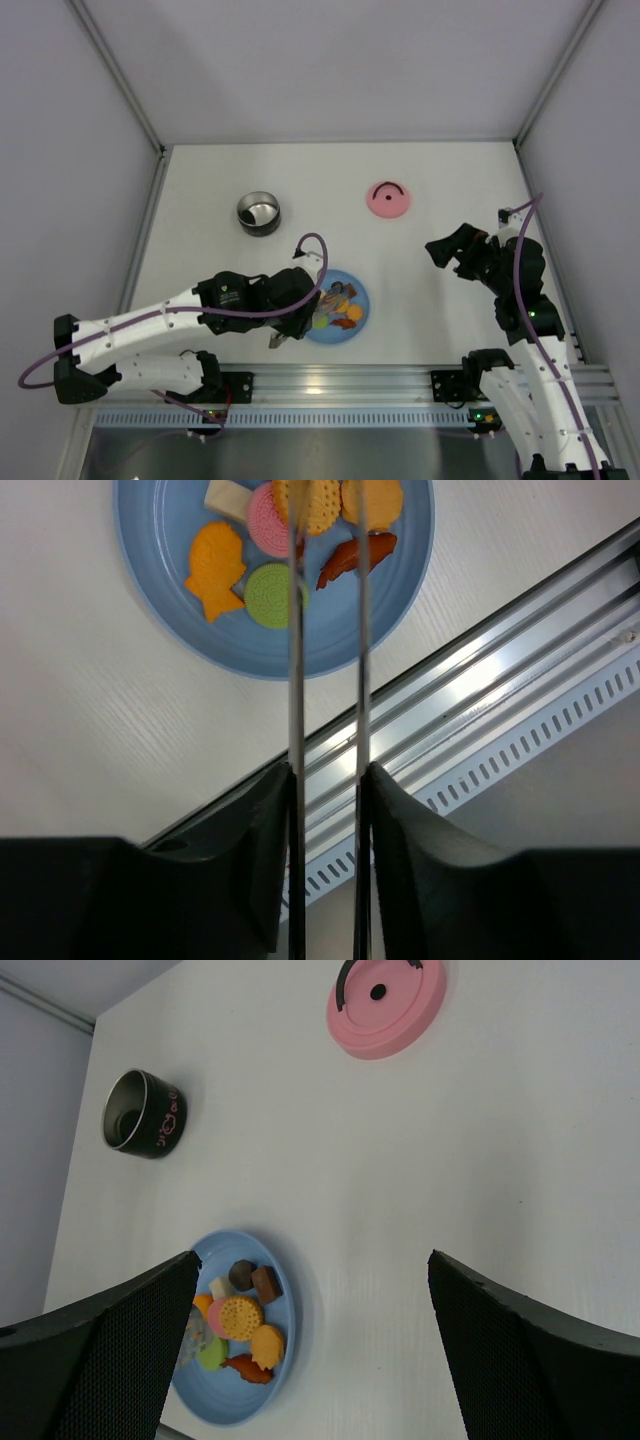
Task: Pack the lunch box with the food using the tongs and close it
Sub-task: Place the fake food on the plate, then pick up the fake food from the plate.
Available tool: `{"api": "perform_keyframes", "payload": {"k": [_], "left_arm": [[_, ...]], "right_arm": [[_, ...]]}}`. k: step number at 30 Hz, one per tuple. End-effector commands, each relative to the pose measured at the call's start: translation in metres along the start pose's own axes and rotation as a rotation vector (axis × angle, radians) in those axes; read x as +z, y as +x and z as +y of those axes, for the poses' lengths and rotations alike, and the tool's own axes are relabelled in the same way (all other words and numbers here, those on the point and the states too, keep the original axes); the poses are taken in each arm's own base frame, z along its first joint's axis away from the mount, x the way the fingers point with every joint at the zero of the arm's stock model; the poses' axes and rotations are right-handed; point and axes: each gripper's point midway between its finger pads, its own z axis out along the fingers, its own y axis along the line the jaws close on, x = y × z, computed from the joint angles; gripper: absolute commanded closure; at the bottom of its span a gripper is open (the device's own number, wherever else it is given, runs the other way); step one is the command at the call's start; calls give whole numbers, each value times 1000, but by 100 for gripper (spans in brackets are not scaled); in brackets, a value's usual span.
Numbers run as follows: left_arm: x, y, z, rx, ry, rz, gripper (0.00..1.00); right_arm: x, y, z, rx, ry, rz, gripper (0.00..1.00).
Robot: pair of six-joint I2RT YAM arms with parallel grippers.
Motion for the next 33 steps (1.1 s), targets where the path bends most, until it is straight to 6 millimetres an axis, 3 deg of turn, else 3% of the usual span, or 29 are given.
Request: {"api": "perform_keyframes", "payload": {"k": [1, 7, 21, 33], "left_arm": [[-3, 2, -1, 13, 19, 0, 57], [7, 10, 0, 22, 1, 37, 50], [24, 7, -3, 43, -29, 51, 48], [10, 17, -6, 61, 35, 82, 50]], "right_arm": [[0, -9, 0, -17, -4, -40, 5], [0, -8, -1, -16, -2, -38, 5], [0, -6, -2, -30, -2, -31, 5], [0, -7, -3, -29, 2, -31, 5]]}}
